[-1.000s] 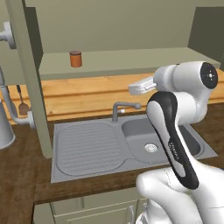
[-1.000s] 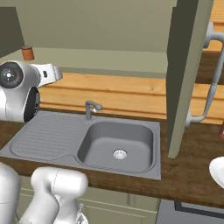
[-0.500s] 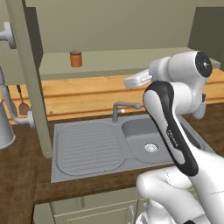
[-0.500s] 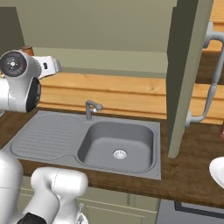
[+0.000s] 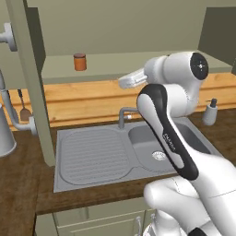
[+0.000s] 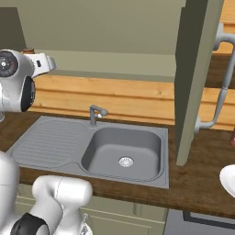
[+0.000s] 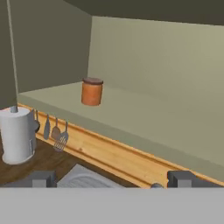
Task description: From the different types of pastries on the counter, select a croissant and place it on the cutting board. Then retrieve a jar of jam from the cabinet and place it alongside the croissant on the cutting board.
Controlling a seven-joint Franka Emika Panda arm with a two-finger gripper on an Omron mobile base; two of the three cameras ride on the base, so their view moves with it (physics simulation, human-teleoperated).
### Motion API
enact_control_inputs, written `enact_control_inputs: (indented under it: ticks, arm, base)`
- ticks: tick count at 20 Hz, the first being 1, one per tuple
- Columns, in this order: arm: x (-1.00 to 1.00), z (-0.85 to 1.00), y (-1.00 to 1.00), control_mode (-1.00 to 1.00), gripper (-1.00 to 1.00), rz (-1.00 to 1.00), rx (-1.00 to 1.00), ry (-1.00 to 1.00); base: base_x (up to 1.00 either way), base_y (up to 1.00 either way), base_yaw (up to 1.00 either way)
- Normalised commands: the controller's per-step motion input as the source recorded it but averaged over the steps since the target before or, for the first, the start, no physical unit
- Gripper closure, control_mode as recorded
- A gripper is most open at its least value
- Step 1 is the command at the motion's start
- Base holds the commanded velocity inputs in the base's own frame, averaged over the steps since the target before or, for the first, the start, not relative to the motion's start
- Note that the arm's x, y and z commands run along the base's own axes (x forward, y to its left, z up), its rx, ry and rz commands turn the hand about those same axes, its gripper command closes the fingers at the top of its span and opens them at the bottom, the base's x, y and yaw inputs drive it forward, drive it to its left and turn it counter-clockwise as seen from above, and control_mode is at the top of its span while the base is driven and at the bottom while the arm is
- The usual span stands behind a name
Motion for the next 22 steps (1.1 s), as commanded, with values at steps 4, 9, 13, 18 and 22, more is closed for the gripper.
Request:
enact_control_inputs:
  ticks: [4, 9, 13, 18, 22]
  arm:
    - [0.44, 0.12, 0.36, -1.0, -1.0, 0.02, 0.04, -0.11]
    - [0.36, 0.06, 0.35, -1.0, -1.0, 0.01, 0.07, -0.04]
    - [0.21, -0.03, 0.04, -1.0, -1.0, 0.04, 0.26, 0.05]
    - [0.36, 0.0, 0.0, -1.0, -1.0, 0.01, 0.27, 0.07]
    - [0.48, 0.0, 0.0, -1.0, -1.0, 0.0, 0.05, 0.02]
  base:
    - [0.0, 0.0, 0.0]
    - [0.0, 0.0, 0.0]
    - [0.0, 0.0, 0.0]
    - [0.0, 0.0, 0.0]
    - [0.0, 0.0, 0.0]
